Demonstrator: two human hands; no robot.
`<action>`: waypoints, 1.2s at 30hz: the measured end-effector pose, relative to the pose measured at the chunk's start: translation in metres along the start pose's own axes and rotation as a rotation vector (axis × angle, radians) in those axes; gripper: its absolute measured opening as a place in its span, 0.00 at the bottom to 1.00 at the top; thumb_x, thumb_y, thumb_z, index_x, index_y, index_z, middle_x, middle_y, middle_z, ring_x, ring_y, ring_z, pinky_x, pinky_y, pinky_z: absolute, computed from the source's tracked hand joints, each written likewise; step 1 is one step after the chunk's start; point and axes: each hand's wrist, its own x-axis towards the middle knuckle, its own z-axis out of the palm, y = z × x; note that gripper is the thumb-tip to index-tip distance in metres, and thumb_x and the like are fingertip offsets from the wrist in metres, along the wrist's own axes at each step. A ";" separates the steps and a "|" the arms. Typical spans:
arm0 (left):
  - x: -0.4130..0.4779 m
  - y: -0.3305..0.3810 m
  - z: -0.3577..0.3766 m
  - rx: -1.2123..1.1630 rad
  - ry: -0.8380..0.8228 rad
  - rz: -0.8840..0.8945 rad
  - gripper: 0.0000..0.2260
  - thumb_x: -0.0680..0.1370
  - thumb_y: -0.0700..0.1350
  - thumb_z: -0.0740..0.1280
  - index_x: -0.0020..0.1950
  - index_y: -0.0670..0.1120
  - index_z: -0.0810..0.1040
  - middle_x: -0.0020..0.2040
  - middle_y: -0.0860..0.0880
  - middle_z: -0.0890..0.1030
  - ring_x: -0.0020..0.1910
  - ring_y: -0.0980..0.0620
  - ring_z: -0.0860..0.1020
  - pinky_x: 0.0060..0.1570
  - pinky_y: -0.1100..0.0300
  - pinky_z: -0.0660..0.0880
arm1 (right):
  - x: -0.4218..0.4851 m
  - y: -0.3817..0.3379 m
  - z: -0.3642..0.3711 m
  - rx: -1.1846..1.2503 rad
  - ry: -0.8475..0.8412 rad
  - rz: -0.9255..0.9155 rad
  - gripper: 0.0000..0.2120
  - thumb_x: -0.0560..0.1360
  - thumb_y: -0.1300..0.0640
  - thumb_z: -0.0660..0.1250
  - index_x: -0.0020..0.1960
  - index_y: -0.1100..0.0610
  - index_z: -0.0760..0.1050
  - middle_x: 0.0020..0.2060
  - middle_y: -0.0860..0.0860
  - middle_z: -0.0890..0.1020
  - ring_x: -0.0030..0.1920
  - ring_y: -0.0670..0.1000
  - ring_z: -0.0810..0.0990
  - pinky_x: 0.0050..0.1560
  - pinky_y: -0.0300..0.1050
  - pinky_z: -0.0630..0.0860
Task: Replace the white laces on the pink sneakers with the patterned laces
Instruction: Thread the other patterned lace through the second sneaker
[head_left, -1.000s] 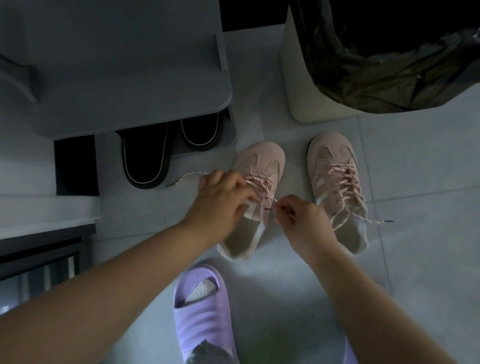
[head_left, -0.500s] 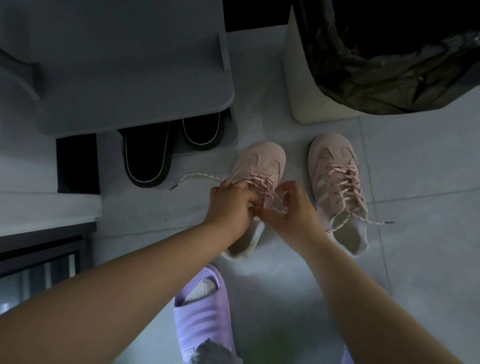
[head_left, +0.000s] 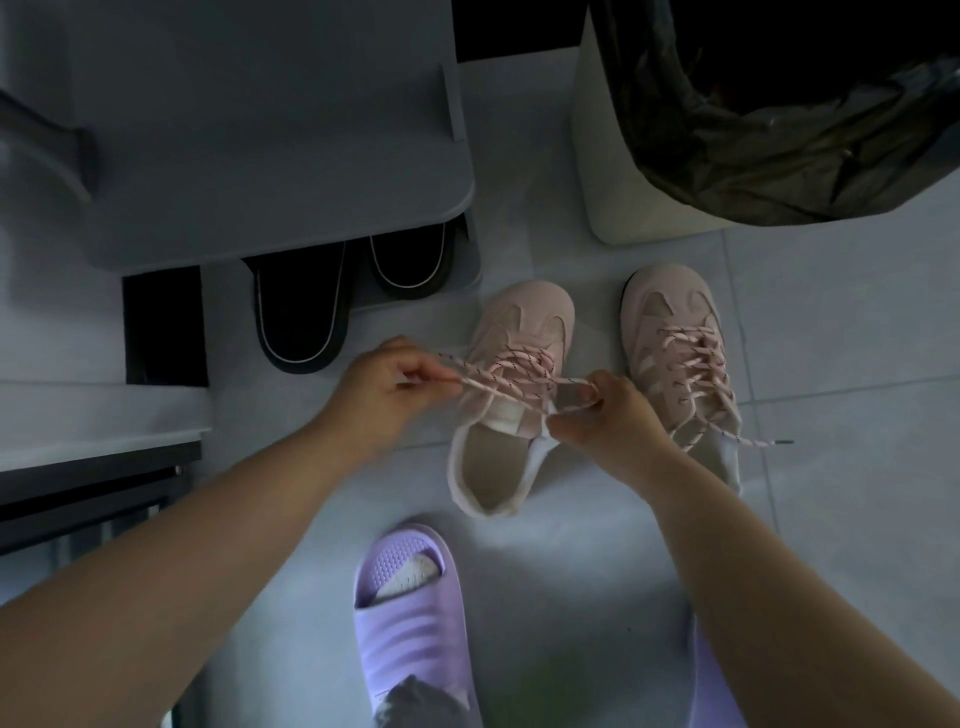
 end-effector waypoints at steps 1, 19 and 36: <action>-0.001 -0.002 -0.008 -0.113 0.032 -0.054 0.11 0.67 0.34 0.72 0.34 0.50 0.79 0.39 0.55 0.78 0.39 0.69 0.76 0.48 0.74 0.68 | -0.001 0.000 0.002 0.041 0.007 0.002 0.08 0.66 0.57 0.70 0.41 0.59 0.72 0.40 0.55 0.76 0.36 0.52 0.72 0.33 0.40 0.65; 0.005 0.018 -0.009 0.170 -0.309 -0.109 0.05 0.76 0.38 0.65 0.50 0.44 0.72 0.44 0.50 0.77 0.43 0.54 0.75 0.51 0.62 0.70 | -0.024 -0.002 0.034 -0.250 0.372 -0.508 0.05 0.67 0.59 0.66 0.37 0.53 0.81 0.55 0.58 0.75 0.51 0.62 0.74 0.50 0.48 0.72; 0.016 0.050 0.001 -0.402 -0.311 -0.481 0.02 0.75 0.37 0.66 0.46 0.43 0.75 0.28 0.51 0.80 0.25 0.61 0.75 0.24 0.73 0.70 | -0.055 -0.055 0.083 0.710 -0.008 -0.243 0.25 0.65 0.52 0.70 0.59 0.54 0.69 0.51 0.49 0.80 0.53 0.45 0.78 0.56 0.41 0.74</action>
